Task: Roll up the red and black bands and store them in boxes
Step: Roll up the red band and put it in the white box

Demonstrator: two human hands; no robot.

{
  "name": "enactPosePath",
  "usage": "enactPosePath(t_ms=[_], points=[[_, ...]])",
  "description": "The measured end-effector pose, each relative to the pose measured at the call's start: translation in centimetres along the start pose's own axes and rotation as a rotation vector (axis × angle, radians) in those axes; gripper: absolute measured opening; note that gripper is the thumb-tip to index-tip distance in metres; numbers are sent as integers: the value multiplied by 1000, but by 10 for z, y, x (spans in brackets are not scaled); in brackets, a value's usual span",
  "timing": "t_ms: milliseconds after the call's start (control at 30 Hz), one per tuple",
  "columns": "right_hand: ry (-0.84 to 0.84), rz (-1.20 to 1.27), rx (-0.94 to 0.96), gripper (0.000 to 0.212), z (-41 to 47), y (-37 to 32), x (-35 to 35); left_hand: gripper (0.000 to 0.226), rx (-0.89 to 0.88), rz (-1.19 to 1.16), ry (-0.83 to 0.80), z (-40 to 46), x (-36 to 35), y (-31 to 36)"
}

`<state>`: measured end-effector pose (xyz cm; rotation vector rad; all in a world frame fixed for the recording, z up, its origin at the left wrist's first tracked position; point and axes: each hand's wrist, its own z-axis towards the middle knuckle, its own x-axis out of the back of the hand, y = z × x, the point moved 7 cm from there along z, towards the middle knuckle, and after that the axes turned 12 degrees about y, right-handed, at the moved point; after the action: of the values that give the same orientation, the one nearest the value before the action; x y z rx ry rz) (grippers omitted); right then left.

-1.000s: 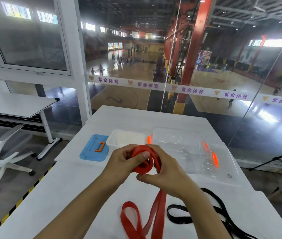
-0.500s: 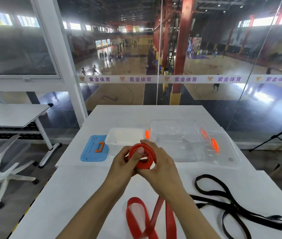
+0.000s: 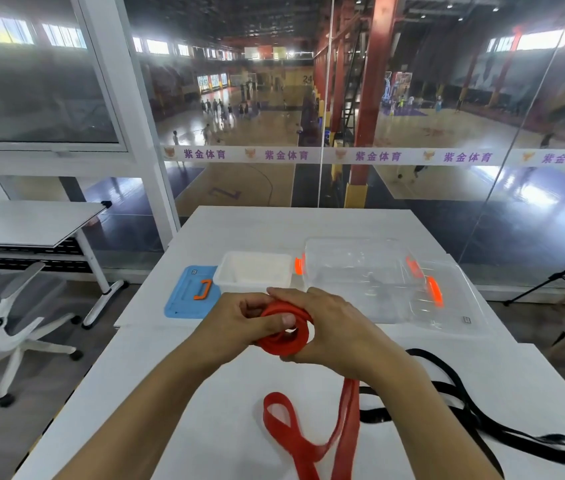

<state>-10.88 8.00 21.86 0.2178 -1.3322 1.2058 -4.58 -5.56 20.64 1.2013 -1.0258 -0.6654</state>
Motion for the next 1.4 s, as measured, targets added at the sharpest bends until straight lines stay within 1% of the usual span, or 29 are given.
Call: enactPosePath(t_ms=[100,167,300,467,567,667,733,800,833,900,1000,1067,1133,1233,1333,1400], points=[[31,22,-30,89,0,3,-1,21,-23,-73,90,-2,-2,0],[44,88,-78,89,-2,10,-2,21,-34,-132,137,-3,-5,1],[82,272,-152,78,-9,17,1,37,-50,-205,226,-4,-7,5],[252,405,-216,87,-16,15,-5,39,-3,-337,339,-7,-13,5],[318,474,-246,93,-22,14,-19,45,45,-396,441,-8,-12,0],[400,533,-288,94,-30,13,-33,51,77,-421,500,-10,-14,-4],[458,546,-324,93,-31,12,-39,45,86,-452,532,-13,-19,-8],[498,509,-346,90,-29,10,-40,37,107,-485,559,-15,-23,-12],[514,480,-356,88,-29,10,-40,39,120,-491,554,-15,-25,-14],[551,431,-371,83,-28,11,-37,50,152,-480,505,-15,-29,-18],[543,340,-381,78,-28,15,-31,51,184,-455,403,-16,-33,-21],[473,288,-348,78,-25,17,-29,58,201,-434,354,-17,-32,-25],[385,252,-303,80,-23,19,-27,60,228,-417,281,-18,-29,-30],[241,198,-218,87,-21,23,-23,59,250,-345,100,-19,-25,-38],[38,78,-130,96,-19,22,-26,51,195,-247,-31,-19,-14,-39],[-39,41,-73,98,-20,17,-28,51,150,-168,-79,-18,-7,-35]])
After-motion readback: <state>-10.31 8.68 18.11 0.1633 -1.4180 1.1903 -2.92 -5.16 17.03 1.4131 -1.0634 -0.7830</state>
